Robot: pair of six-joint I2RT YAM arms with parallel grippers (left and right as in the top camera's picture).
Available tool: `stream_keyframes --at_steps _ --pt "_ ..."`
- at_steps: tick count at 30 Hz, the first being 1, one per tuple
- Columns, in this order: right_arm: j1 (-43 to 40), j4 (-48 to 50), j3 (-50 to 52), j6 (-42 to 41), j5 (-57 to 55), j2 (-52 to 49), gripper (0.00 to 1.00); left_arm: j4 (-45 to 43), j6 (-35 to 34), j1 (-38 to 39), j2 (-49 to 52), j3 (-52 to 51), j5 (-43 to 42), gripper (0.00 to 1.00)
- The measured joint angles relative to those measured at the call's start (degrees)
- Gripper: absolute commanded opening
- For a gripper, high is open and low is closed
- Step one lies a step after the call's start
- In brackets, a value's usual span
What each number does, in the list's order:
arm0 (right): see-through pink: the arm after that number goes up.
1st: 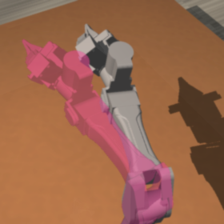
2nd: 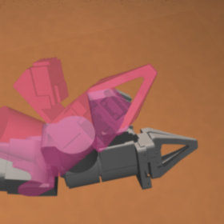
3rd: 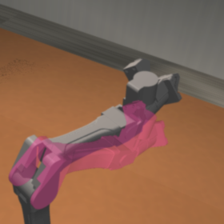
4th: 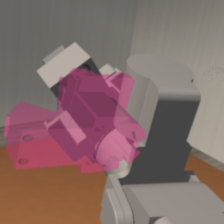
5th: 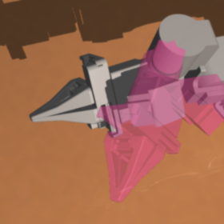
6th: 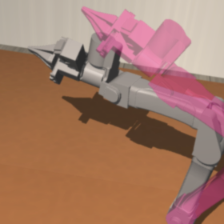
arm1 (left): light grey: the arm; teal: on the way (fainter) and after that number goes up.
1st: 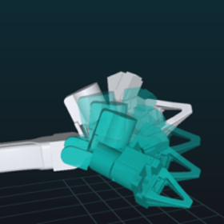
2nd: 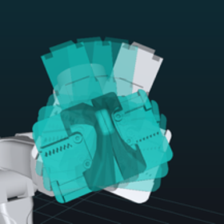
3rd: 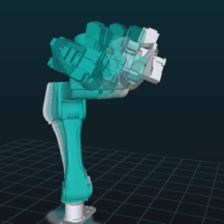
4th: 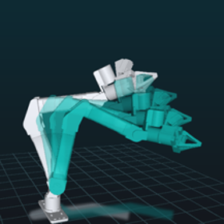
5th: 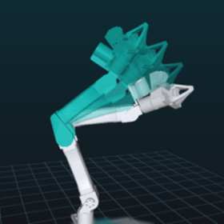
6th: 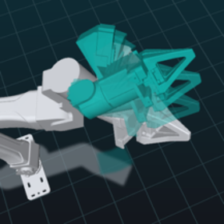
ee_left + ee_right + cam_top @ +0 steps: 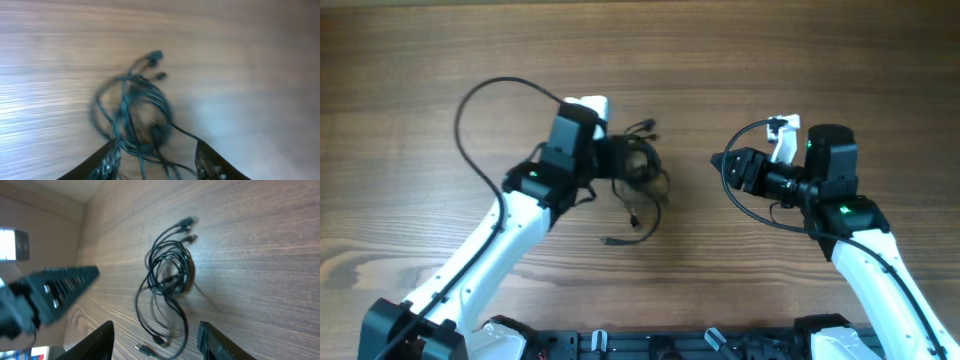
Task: Untangle cables
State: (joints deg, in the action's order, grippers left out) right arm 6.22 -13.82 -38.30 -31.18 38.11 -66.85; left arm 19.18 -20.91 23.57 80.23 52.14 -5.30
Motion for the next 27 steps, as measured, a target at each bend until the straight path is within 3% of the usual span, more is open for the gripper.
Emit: stream_keyframes --at_steps 4,8,16,21,25,27 --pt "0.00 -0.72 0.00 0.04 0.00 -0.72 0.56 -0.15 -4.87 -5.97 1.14 0.00 2.05 0.56" --pt "0.00 -0.74 0.00 0.20 0.02 -0.72 0.56 -2.38 -5.95 -7.96 6.69 0.00 -3.15 0.53" --pt "0.00 -1.40 0.00 0.44 0.02 -0.72 0.56 -5.07 -3.85 -7.17 16.79 0.00 -14.36 0.58" --pt "0.00 -1.77 0.00 0.42 0.02 -0.72 0.56 -10.93 -1.75 -6.78 20.09 -0.07 -14.88 0.52" --pt "0.00 -1.77 0.00 0.44 0.02 -0.72 0.56 -15.69 -0.17 -5.84 21.97 -0.04 -14.08 0.33" --pt "0.00 -1.79 0.00 0.42 0.00 -0.72 0.56 -16.02 0.04 -4.59 23.54 -0.04 -13.79 0.29"
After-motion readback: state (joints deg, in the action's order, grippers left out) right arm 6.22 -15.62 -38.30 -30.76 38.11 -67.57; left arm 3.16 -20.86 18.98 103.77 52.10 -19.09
